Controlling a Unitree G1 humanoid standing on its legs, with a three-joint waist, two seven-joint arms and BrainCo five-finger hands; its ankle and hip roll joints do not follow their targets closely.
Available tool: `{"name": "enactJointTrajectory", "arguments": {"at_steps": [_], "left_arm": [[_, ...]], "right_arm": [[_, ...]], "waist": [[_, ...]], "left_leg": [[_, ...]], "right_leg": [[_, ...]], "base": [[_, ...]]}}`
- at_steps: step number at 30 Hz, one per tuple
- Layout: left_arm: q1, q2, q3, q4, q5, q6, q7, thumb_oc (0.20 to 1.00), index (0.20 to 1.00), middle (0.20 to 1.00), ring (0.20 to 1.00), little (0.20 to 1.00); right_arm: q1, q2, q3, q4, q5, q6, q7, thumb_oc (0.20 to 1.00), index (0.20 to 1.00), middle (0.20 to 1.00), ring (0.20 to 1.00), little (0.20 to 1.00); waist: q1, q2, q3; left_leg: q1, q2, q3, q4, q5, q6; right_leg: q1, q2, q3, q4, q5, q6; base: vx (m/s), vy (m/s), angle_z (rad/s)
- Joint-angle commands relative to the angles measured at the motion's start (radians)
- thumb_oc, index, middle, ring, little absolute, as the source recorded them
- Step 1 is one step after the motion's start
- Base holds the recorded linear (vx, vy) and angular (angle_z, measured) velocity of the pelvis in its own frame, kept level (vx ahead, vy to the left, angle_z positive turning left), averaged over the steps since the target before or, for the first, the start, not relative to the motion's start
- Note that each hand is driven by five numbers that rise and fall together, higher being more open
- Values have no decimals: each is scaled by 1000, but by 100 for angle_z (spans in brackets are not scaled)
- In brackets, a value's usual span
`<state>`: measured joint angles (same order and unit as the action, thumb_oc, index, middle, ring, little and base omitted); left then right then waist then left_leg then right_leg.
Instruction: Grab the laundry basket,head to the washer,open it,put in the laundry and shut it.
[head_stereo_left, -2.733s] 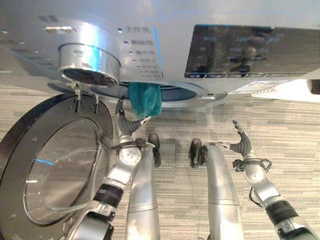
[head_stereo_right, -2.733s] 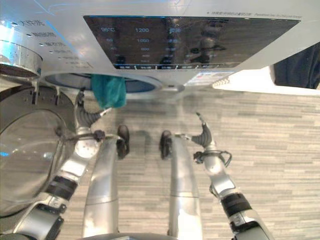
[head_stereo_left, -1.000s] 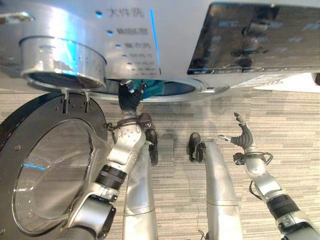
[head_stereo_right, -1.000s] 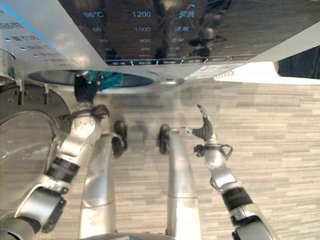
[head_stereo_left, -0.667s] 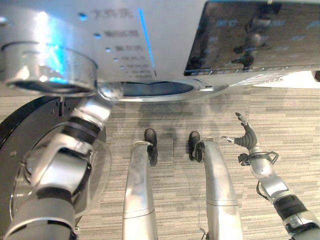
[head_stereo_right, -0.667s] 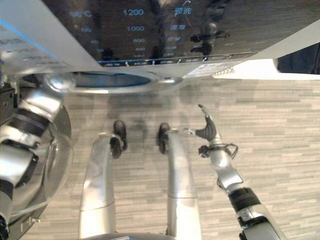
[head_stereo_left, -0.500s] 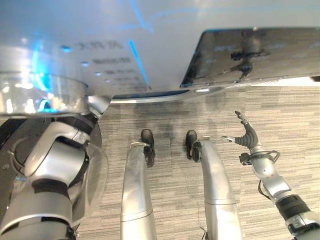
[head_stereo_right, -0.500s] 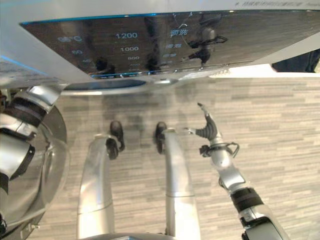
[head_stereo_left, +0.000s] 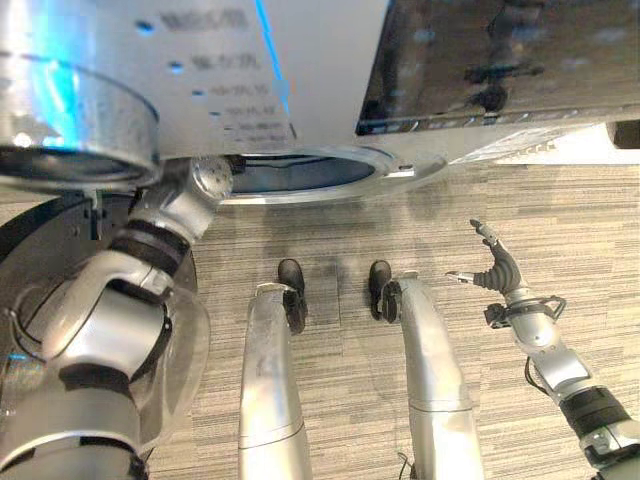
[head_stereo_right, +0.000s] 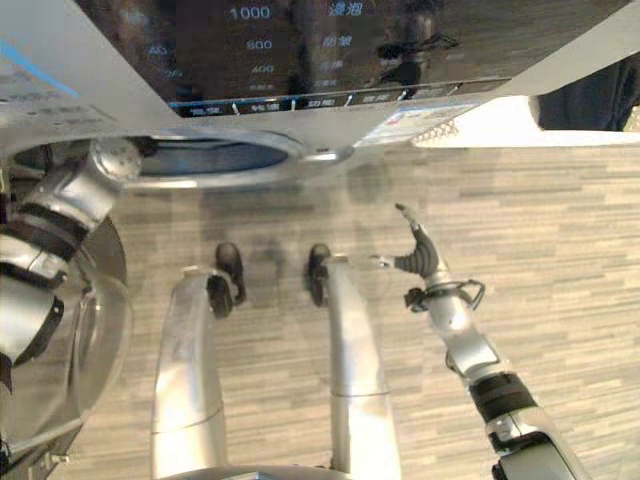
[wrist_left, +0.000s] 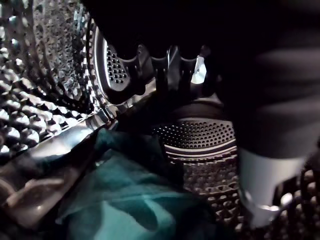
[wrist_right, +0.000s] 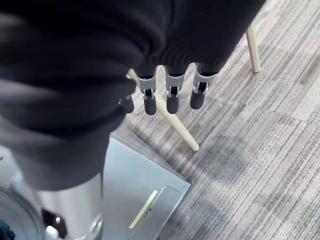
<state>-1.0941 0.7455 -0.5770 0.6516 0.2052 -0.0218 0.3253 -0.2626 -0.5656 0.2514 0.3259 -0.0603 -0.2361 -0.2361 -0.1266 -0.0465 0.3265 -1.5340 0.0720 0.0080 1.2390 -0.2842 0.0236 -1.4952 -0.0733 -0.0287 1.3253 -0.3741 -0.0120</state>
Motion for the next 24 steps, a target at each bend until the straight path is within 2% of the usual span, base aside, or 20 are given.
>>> {"name": "enactJointTrajectory", "arguments": {"at_steps": [1, 4, 6, 8, 9, 10, 12, 14, 15, 16, 17, 18, 19, 20, 21, 24], "left_arm": [[89, -34, 92, -55, -31, -46, 61, 1000, 1000, 1000, 1000, 1000], [259, -77, 192, -175, -38, -62, 66, 1000, 1000, 1000, 1000, 1000], [308, -93, 216, -205, -36, -70, 68, 1000, 1000, 1000, 1000, 1000], [433, -131, 274, -273, -60, -93, 64, 1000, 1000, 1000, 1000, 1000], [561, -187, 310, -317, -125, -131, 34, 1000, 1000, 1000, 1000, 1000], [568, -187, 313, -321, -126, -131, 32, 1000, 1000, 1000, 1000, 1000], [726, -249, 338, -333, -220, -164, -13, 1000, 1000, 1000, 1000, 1000], [781, -263, 343, -331, -246, -171, -32, 1000, 1000, 1000, 1000, 1000], [835, -275, 350, -318, -278, -176, -55, 1000, 1000, 1000, 1000, 1000], [924, -291, 360, -282, -315, -184, -95, 1000, 1000, 1000, 1000, 1000], [924, -291, 360, -282, -315, -184, -96, 1000, 1000, 1000, 1000, 1000], [958, -305, 367, -256, -337, -179, -112, 1000, 1000, 1000, 1000, 1000], [1006, -321, 378, -214, -361, -178, -131, 1000, 1000, 1000, 1000, 1000], [1006, -321, 378, -214, -361, -178, -131, 1000, 1000, 1000, 1000, 1000], [1045, -344, 388, -160, -374, -173, -138, 1000, 1000, 1000, 1000, 1000], [1069, -384, 399, -46, -365, -157, -145, 1000, 1000, 1000, 1000, 1000]], "right_arm": [[56, 34, 3, -38, 1, -4, -24, 1000, 1000, 1000, 1000, 1000], [51, 46, -23, -30, -20, 17, -40, 1000, 1000, 1000, 1000, 1000], [49, 52, -29, -27, -24, 18, -44, 1000, 1000, 1000, 1000, 1000], [54, 65, -33, -24, -30, 22, -50, 1000, 1000, 1000, 1000, 1000], [61, 80, -37, -20, -34, 28, -52, 1000, 1000, 1000, 1000, 1000], [63, 79, -34, -20, -34, 28, -52, 1000, 1000, 1000, 1000, 1000], [91, 85, -50, 8, -41, 42, -46, 1000, 1000, 1000, 1000, 1000], [104, 87, -56, 19, -37, 45, -46, 1000, 1000, 1000, 1000, 1000], [116, 93, -64, 36, -32, 48, -43, 1000, 1000, 1000, 1000, 1000], [140, 101, -73, 76, -31, 55, -34, 1000, 1000, 1000, 1000, 1000], [140, 101, -73, 76, -31, 55, -34, 1000, 1000, 1000, 1000, 1000], [148, 108, -75, 97, -29, 57, -31, 1000, 1000, 1000, 1000, 1000], [161, 119, -81, 147, -33, 66, -29, 1000, 1000, 1000, 1000, 1000], [161, 119, -81, 147, -33, 66, -29, 1000, 1000, 1000, 1000, 1000], [176, 130, -89, 187, -29, 72, -27, 1000, 1000, 1000, 1000, 1000], [200, 158, -113, 278, 3, 76, -26, 1000, 1000, 1000, 1000, 1000]], "waist": [[4, 21, -75], [33, 17, -63], [39, 17, -62], [49, 18, -62], [63, 20, -66], [61, 20, -64], [75, 22, -70], [77, 22, -65], [79, 22, -65], [84, 21, -62], [84, 21, -60], [84, 20, -60], [83, 15, -58], [82, 15, -55], [82, 10, -58], [77, 8, -73]], "left_leg": [[30, -22, -49, 30, -82, 25], [110, -27, -41, -44, -74, 19], [133, -29, -38, -71, -66, 16], [201, -35, -36, -137, -46, 8], [278, -39, -30, -213, -24, 0], [287, -40, -30, -219, -21, 0], [422, -47, -30, -345, 7, -4], [484, -52, -27, -397, 21, -6], [543, -56, -29, -447, 31, -8], [672, -63, -24, -554, 56, -9], [674, -63, -23, -555, 56, -9], [738, -66, -22, -611, 70, -9], [834, -76, -11, -709, 129, -5], [840, -76, -12, -713, 131, -5], [951, -82, -9, -801, 150, -8], [1117, -91, 0, -948, 194, -19]], "right_leg": [[61, -13, -11, -177, 98, 43], [133, -31, -24, -225, 93, 42], [154, -35, -30, -243, 95, 42], [217, -43, -37, -302, 103, 43], [281, -50, -44, -363, 114, 46], [290, -50, -44, -369, 117, 46], [397, -63, -52, -456, 140, 56], [456, -66, -52, -502, 153, 59], [511, -67, -57, -549, 166, 63], [628, -68, -66, -645, 194, 73], [630, -68, -66, -646, 194, 73], [687, -66, -69, -692, 209, 77], [789, -69, -83, -805, 264, 75], [795, -69, -83, -808, 265, 75], [908, -64, -89, -902, 289, 84], [1061, -54, -102, -1026, 330, 101]], "base": [[-63, 7, 11], [-67, 3, 16], [-68, -5, 16], [-96, 6, 21], [-74, 13, 23], [-65, 36, 23], [-24, 50, 15], [-10, 32, 9], [26, 39, 8], [29, 40, 4], [60, 39, -2], [8, 26, -7], [7, 26, -5], [43, 13, 2], [96, 11, 6], [138, 30, 1]]}}
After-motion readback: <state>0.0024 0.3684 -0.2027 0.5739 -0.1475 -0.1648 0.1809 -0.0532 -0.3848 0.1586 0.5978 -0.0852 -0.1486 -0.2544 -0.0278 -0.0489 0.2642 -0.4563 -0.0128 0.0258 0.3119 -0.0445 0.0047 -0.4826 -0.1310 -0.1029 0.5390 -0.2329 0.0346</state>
